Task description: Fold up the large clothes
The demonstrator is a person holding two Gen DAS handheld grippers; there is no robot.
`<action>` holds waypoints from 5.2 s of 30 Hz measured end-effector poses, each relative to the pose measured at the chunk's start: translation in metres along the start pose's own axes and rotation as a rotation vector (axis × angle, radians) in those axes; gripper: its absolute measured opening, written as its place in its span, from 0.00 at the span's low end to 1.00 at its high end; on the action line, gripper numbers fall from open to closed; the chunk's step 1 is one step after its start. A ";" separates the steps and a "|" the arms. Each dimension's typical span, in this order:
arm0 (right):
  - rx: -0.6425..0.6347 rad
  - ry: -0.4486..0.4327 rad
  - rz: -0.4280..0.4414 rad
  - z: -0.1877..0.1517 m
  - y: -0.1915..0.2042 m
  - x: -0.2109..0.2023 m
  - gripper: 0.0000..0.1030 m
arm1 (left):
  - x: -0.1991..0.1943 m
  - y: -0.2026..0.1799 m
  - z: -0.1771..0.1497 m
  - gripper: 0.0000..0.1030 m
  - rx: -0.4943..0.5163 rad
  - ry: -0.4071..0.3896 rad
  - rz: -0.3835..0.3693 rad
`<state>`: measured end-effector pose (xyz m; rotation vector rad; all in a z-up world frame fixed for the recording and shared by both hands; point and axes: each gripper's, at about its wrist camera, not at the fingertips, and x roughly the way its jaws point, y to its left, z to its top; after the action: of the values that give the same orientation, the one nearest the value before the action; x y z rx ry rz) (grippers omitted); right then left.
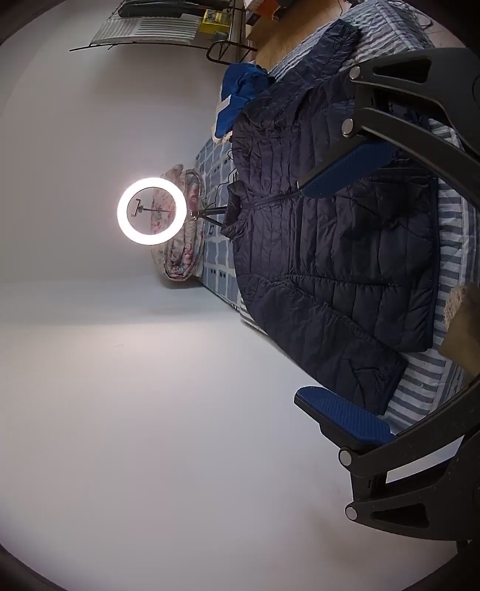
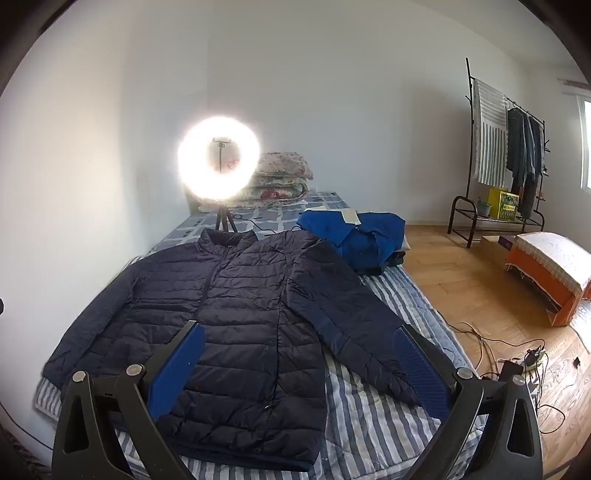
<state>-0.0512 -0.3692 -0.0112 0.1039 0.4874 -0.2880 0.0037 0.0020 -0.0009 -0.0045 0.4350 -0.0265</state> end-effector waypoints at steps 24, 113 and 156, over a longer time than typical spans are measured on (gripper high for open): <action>-0.029 -0.016 -0.044 -0.003 0.006 -0.004 1.00 | -0.006 -0.004 0.001 1.00 0.014 -0.059 0.020; -0.164 -0.043 0.135 0.000 0.098 0.027 1.00 | -0.001 0.057 -0.023 1.00 0.010 -0.052 0.132; -1.013 0.512 1.033 -0.161 0.513 0.112 0.41 | -0.038 0.134 -0.106 1.00 -0.129 0.098 0.051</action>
<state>0.1233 0.1192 -0.1904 -0.5676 0.9630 1.0320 -0.0721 0.1374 -0.0823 -0.1190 0.5339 0.0520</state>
